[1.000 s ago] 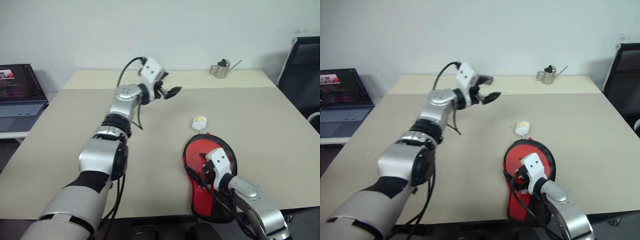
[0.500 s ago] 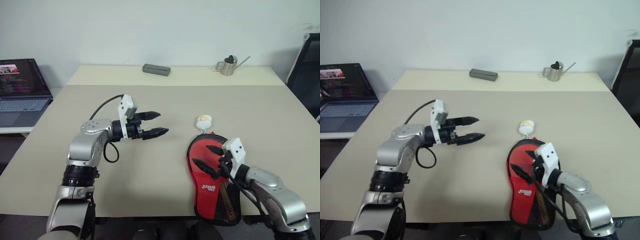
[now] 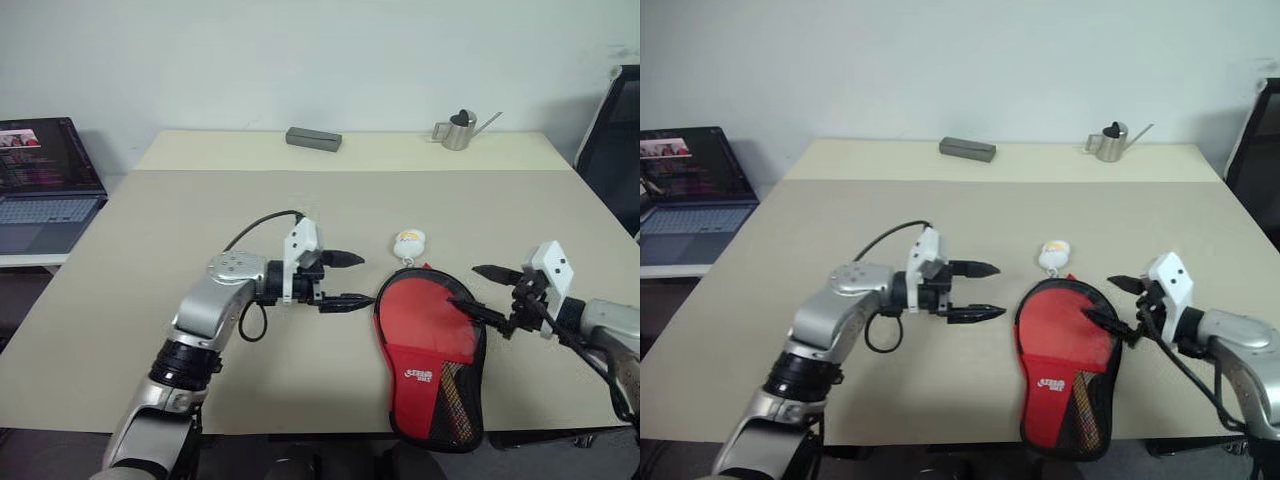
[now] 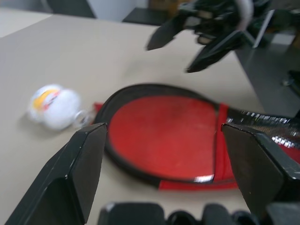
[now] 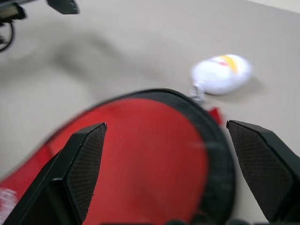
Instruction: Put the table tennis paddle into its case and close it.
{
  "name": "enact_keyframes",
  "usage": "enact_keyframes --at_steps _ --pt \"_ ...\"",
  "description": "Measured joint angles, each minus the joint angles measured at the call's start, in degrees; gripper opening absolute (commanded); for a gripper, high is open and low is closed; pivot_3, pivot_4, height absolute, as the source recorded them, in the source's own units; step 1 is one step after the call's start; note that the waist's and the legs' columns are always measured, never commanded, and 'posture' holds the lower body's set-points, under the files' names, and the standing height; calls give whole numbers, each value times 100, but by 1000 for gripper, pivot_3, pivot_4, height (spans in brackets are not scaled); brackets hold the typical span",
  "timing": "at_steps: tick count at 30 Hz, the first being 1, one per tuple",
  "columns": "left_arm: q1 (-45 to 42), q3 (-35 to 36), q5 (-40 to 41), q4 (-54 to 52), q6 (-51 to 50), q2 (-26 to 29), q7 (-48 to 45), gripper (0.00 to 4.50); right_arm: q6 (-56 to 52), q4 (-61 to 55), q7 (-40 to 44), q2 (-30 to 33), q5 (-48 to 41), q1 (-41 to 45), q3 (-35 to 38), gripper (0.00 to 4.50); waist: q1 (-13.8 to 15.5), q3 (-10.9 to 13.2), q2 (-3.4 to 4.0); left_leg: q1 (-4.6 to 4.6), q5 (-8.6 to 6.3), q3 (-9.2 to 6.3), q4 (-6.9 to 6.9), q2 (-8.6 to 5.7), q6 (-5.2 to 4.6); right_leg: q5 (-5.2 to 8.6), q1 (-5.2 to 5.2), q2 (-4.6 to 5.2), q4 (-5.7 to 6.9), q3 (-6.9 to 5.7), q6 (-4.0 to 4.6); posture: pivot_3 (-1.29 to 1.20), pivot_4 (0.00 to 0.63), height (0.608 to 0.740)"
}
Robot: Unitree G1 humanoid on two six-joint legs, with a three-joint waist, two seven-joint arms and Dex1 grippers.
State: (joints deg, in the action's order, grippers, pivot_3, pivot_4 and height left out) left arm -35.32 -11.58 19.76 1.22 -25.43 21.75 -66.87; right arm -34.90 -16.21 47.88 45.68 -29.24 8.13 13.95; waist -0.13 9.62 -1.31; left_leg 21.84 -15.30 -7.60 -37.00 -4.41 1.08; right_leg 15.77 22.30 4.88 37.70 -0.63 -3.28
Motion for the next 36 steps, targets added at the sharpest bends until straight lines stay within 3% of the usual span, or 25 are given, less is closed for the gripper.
enact_keyframes --at_steps 11,21,31,36 --pt "-414 -989 -616 1169 907 -794 -251 4224 341 768 53 114 162 627 27 4500 -7 1 0 0 10 6 0 0 16 0 1 2 -2 1 0 0 150 740" --pt "-515 -1278 -1259 2656 1726 -1655 131 4224 539 1395 -74 153 404 1704 9 4500 0 1 1 2 11 4 0 -2 14 0 1 4 -3 -2 0 0 150 740" --pt "-503 -1276 -1507 2883 2063 -1816 313 4224 529 1623 44 80 605 1687 -394 4500 -10 -1 4 -3 11 8 -4 -3 15 0 0 5 6 1 0 0 150 740" --pt "-462 -1277 -1556 2872 2107 -1819 303 4224 302 2165 -349 -464 908 2482 -898 4500 -48 -7 15 -8 13 10 -5 -3 14 -1 1 5 15 5 0 0 150 740"
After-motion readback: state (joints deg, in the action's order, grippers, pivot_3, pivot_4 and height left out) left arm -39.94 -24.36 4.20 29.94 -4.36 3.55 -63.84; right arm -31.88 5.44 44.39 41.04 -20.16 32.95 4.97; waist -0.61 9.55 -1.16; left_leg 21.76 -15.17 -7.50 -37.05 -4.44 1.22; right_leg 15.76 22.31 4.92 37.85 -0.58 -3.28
